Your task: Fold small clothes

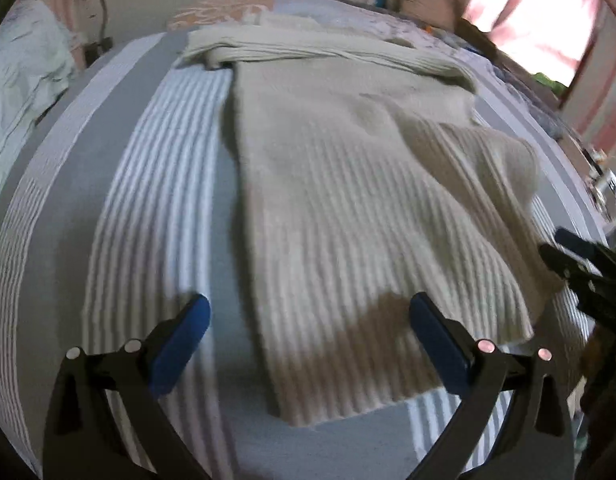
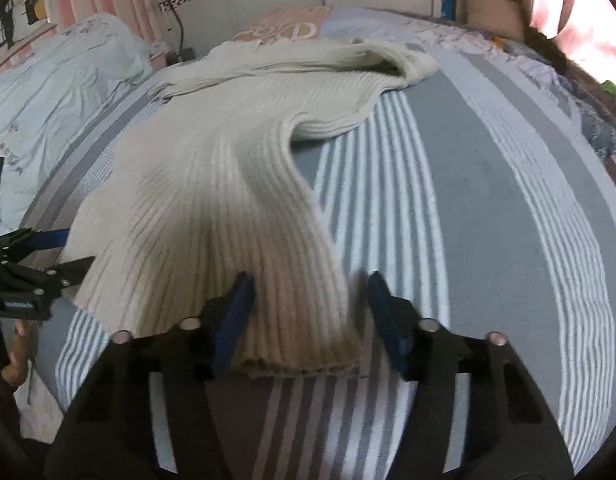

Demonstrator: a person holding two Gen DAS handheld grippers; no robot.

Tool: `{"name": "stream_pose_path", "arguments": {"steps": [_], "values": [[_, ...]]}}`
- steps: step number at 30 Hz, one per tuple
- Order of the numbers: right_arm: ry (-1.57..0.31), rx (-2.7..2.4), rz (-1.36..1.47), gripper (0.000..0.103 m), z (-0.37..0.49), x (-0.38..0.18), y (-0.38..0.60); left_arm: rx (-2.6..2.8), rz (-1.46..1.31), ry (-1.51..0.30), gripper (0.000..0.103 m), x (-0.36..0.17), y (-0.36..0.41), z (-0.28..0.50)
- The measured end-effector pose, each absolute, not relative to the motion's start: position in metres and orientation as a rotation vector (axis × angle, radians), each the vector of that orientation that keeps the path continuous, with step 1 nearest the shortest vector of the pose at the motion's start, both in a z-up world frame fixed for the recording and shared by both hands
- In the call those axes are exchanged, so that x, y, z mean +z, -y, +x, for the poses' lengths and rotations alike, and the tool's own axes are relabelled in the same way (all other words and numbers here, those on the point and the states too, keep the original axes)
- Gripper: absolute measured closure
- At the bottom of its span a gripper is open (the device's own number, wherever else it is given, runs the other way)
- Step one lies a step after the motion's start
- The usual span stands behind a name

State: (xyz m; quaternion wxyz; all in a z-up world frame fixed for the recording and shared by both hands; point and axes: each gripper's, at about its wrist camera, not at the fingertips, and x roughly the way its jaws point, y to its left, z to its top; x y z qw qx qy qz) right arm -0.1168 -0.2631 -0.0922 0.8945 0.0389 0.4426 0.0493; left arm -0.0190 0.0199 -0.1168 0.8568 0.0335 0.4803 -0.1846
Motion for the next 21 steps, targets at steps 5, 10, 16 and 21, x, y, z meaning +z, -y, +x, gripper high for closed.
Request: {"name": "stream_pose_path", "arguments": {"steps": [5,10,16,21], "values": [[-0.943,0.123,0.089,0.055,-0.112,-0.091,0.262,-0.421,0.126,-1.018,0.021,-0.116,-0.008,-0.025],[-0.992,0.148,0.161,0.053,-0.111,-0.089,0.284,-0.462,0.115,-1.038,0.053,-0.112,-0.009,-0.023],[-1.039,0.213,0.046,0.056,-0.111,-0.090,0.258,-0.486,0.120,-1.068,0.069,-0.109,-0.018,-0.019],[-1.062,0.274,0.046,0.080,-0.109,-0.088,0.255,-0.493,0.216,-1.055,0.071,-0.109,-0.006,-0.022]]}}
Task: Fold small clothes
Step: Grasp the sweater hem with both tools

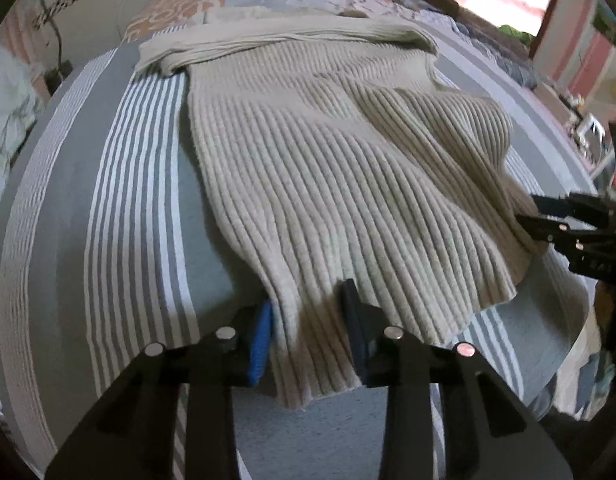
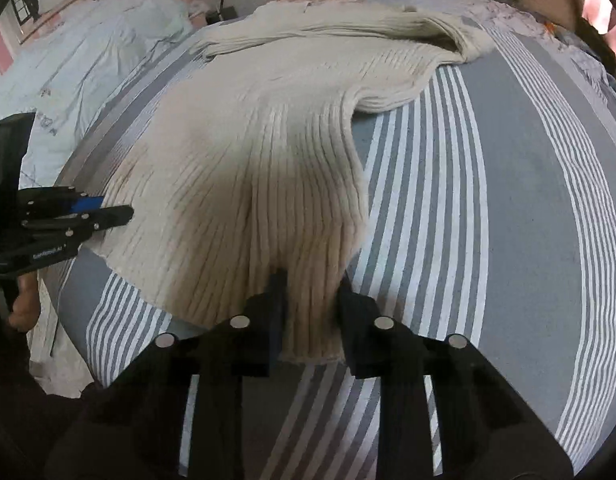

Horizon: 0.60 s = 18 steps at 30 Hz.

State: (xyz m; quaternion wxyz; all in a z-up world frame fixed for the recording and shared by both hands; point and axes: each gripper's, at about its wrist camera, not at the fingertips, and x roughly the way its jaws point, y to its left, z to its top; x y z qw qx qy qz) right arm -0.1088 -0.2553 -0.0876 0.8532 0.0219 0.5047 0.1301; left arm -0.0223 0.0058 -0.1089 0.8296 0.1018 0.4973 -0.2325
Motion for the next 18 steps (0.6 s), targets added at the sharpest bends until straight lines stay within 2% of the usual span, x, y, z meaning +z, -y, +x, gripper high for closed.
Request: {"name": "stream_pose_path", "arguments": {"steps": [2,5,11,18], "values": [[-1.061,0.283,0.041,0.083,-0.108,-0.086,0.254,-0.516,0.212,-1.059,0.081,-0.108,-0.005,-0.021],[-1.039,0.286,0.053,0.086,-0.109,-0.079,0.260,-0.530,0.196,-1.053,0.087,-0.108,-0.006,-0.019],[-0.928,0.258,0.097,0.086,-0.093,-0.048,0.283,-0.511,0.166,-0.977,0.087,-0.086,-0.016,-0.009],[-0.729,0.262,0.202,0.086,-0.055,0.012,0.321,-0.446,0.173,-0.810,0.087,-0.036,-0.018,0.038]]}}
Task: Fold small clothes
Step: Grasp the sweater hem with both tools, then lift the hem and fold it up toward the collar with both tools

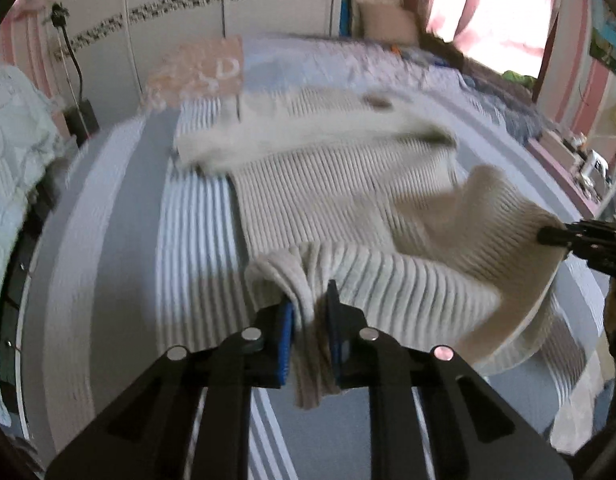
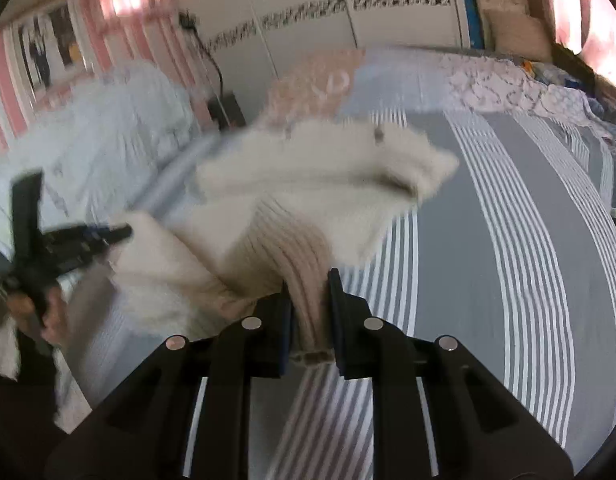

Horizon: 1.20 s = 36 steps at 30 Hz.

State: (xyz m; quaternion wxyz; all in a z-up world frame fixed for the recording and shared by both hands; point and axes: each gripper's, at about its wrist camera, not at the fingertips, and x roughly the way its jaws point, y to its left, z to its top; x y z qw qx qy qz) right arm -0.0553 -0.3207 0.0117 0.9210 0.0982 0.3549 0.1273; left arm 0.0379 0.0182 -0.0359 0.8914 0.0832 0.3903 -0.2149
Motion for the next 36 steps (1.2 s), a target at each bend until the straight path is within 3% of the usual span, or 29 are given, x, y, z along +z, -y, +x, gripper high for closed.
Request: {"name": "stream_pose_path", "arguments": {"steps": [11,16,25,32,33,36], "values": [[-0.354,0.161,0.158,0.086,0.022,0.124,0.340,-0.384,0.110,-0.574,0.087,0.059,0.001,0.137],[-0.477,0.079,0.068,0.086,0.101,0.094,0.339,-0.345,0.121,-0.497,0.087,0.093,0.011,0.184],[-0.822,-0.018,-0.120,0.086,0.200,-0.046,0.328,-0.246,0.342,-0.765,0.087,-0.027,0.046,0.294],[-0.897,0.031,-0.108,0.081,0.223,-0.061,0.333,-0.227,0.414,-0.840,0.085,-0.075,0.045,0.308],[-0.894,0.049,-0.082,0.080,0.221,-0.054,0.334,-0.226,0.424,-0.839,0.084,-0.077,0.046,0.310],[-0.858,0.124,0.042,0.071,0.218,-0.026,0.346,-0.215,0.436,-0.845,0.061,-0.076,0.045,0.314]]}}
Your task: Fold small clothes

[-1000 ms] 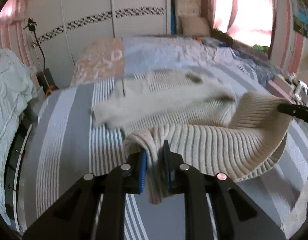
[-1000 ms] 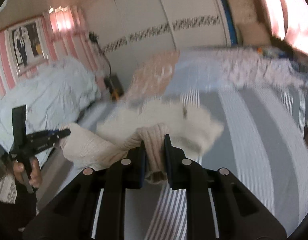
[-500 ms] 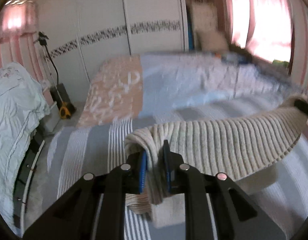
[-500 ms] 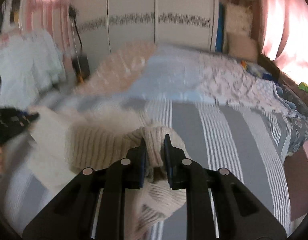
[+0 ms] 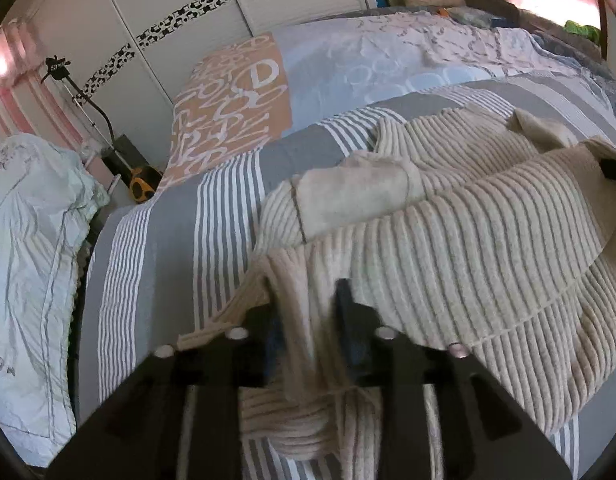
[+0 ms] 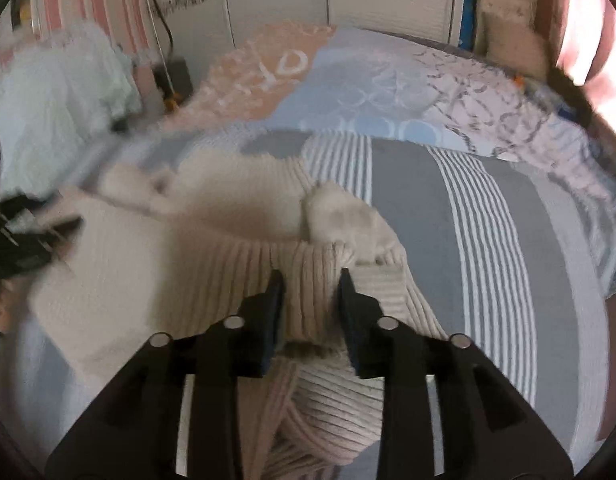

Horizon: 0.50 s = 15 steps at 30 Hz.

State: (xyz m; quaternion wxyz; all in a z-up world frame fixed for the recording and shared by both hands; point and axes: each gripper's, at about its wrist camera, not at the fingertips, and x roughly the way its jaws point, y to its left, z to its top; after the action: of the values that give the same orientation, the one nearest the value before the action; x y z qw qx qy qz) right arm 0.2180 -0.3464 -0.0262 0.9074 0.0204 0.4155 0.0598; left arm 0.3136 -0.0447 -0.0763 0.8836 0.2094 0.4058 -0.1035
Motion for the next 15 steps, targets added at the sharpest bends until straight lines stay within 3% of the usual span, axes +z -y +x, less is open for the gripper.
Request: {"name": "stream_pose_path", "arguments": {"steps": [1,2,7,15], "values": [[-0.849,0.149,0.085,0.070,0.219,-0.019,0.350,-0.207,0.424,-0.843,0.044,-0.073,0.040,0.316],[-0.845,0.173,0.128,0.070,0.221,-0.012,0.353,-0.211,0.407,-0.841,0.039,-0.069,0.037,0.317],[-0.780,0.137,0.199,0.069,0.227,0.011,0.367,-0.223,0.229,-0.855,0.038,-0.034,0.009,0.339],[-0.791,0.082,0.112,0.054,0.199,-0.001,0.371,-0.197,0.153,-0.857,0.033,-0.014,-0.021,0.337]]}}
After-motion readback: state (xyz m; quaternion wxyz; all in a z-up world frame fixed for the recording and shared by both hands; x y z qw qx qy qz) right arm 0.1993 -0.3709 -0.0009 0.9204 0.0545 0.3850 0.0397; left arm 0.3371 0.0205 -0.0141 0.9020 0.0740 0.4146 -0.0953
